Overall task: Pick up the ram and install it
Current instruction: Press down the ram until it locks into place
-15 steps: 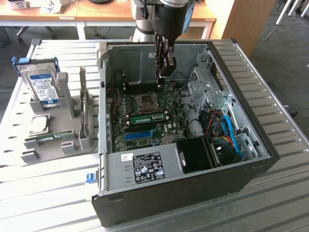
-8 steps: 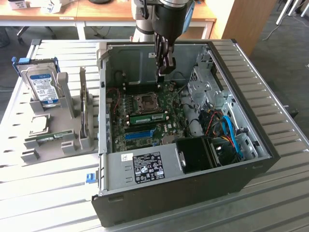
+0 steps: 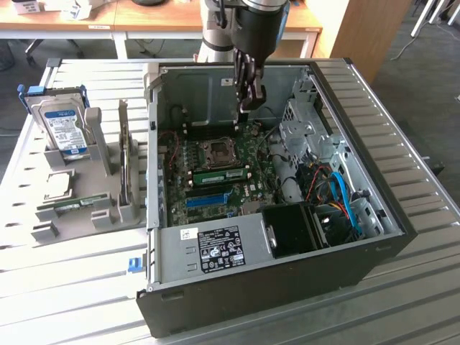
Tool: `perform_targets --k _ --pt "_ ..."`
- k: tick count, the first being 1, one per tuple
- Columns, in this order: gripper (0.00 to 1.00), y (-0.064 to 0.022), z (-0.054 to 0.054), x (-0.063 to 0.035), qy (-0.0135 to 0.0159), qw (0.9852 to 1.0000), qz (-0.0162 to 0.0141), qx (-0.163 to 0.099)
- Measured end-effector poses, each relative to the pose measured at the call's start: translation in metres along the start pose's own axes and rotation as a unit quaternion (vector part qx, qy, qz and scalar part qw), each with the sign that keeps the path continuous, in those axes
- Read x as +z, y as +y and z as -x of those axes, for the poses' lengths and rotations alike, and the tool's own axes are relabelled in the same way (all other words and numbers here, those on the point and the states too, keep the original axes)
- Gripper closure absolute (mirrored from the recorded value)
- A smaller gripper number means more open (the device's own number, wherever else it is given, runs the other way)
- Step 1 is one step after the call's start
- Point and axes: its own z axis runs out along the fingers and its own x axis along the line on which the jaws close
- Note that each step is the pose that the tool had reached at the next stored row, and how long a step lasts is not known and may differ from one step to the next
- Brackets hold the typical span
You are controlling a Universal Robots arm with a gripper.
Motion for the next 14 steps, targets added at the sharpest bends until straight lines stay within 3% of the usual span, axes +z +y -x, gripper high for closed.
perform_targets --k 9,14 --pt "0.89 -0.0266 0.0 -0.0005 0.0 1.0 0.0008 0.0" --pt "0.89 -0.0285 0.0 -0.0005 -0.0001 1.0 0.0008 0.0"
